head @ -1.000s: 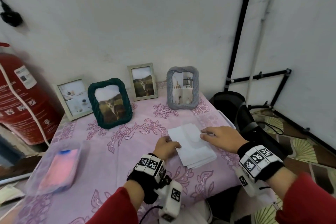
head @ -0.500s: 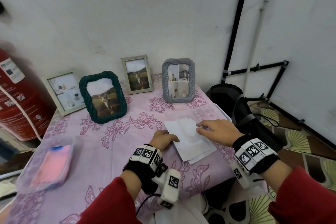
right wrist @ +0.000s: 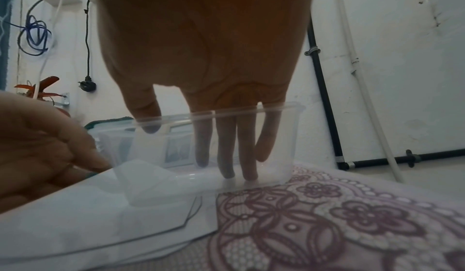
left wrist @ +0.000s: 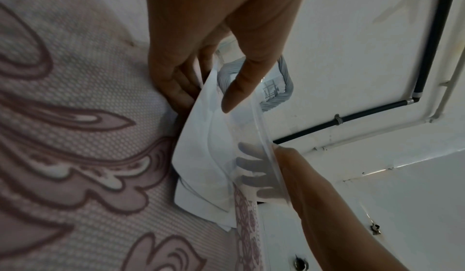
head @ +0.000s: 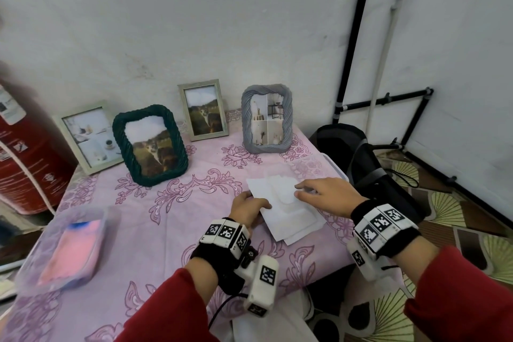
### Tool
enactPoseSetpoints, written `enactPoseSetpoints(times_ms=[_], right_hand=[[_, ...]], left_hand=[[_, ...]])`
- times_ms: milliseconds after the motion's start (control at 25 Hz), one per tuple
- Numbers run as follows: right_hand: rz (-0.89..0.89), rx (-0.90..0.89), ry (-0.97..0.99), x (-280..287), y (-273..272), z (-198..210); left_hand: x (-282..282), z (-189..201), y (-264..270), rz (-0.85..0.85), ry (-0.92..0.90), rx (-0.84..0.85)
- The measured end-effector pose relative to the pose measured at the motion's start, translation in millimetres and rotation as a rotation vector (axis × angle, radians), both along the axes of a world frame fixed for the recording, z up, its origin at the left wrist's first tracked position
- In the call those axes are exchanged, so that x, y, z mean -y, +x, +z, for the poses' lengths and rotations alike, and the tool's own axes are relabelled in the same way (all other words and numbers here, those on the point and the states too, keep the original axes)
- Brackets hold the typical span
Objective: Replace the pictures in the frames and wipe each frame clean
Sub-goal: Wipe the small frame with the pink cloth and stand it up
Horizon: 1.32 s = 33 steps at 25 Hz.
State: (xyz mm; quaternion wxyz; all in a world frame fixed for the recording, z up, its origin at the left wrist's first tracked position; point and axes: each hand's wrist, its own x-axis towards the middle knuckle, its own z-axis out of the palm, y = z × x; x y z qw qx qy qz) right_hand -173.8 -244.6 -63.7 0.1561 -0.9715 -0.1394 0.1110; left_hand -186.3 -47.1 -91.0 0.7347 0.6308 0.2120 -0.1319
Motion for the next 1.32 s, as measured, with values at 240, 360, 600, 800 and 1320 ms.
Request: enactPoseSetpoints(times_ms=[240,360,600,800,1320], right_hand=[[-0.005,-0.009,0.053,4.4,1.3,-0.3],[-0.007,0.002,0.045,3.8,2.3,-1.7],[-0.023,-0.005,0.041,3.2,3.6,-1.0],[-0.023,-0.019,-0.026,-1.9,7.8,0.1],[-0.196,0.073,1.016,-48.8,20.6,61.7]], left_hand=[[-1.4,-9.1,-5.2,0.026,0.01,0.083],[-8.8,-13.8,-6.3,0.043,0.051,0.126],[-38.9,-1.3,-0.2,0.064,0.143,0.211],[-66.2,22.8,0.5,0.085,0.22,0.332],[-52.7,104.8,6.1,0.04,0.193,0.688]])
